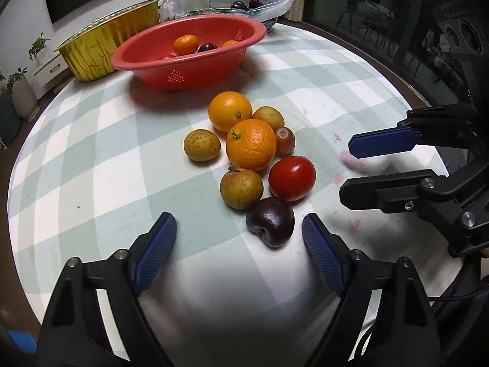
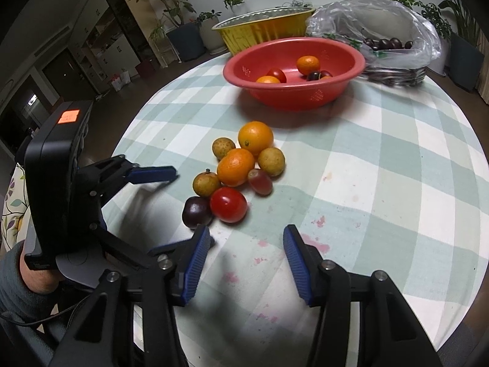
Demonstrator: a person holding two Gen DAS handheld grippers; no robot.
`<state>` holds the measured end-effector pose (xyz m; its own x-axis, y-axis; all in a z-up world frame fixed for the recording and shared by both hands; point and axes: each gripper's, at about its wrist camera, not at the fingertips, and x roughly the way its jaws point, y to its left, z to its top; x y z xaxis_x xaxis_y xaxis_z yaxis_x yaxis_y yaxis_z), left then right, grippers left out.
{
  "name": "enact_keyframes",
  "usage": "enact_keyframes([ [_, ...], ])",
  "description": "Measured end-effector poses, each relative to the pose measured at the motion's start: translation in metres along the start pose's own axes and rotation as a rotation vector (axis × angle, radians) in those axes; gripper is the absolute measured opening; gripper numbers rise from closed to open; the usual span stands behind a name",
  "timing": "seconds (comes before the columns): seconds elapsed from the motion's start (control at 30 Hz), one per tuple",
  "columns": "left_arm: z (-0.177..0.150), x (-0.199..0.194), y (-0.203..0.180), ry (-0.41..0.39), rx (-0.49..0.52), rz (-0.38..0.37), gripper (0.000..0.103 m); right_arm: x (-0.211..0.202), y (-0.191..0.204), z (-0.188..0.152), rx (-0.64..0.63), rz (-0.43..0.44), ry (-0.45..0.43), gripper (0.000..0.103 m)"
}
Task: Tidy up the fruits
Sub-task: 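Grasp the dark plum with the left gripper while the right gripper grasps a red tomato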
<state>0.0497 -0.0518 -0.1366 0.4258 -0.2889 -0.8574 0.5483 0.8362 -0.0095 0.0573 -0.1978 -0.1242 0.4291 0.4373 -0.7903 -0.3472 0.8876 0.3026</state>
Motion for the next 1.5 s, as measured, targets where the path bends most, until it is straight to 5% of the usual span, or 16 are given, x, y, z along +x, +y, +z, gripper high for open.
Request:
enact_keyframes([
  [0.4, 0.002, -0.004, -0.003, -0.008, 0.034, -0.049, 0.041, 0.008, 0.006, 0.007, -0.037, 0.028, 0.018, 0.045],
  [0.67, 0.0, -0.006, -0.001, -0.013, 0.03, -0.099, 0.027, 0.02, 0.008, 0.014, -0.054, 0.044, 0.037, 0.042],
  [1.27, -0.019, -0.024, 0.012, -0.022, -0.006, -0.091, 0.027, 0.045, 0.014, 0.028, -0.101, 0.055, 0.124, 0.038],
  [1.5, -0.029, -0.033, 0.026, -0.035, -0.051, -0.076, 0.027, 0.05, 0.028, 0.029, -0.173, -0.014, 0.142, 0.038],
])
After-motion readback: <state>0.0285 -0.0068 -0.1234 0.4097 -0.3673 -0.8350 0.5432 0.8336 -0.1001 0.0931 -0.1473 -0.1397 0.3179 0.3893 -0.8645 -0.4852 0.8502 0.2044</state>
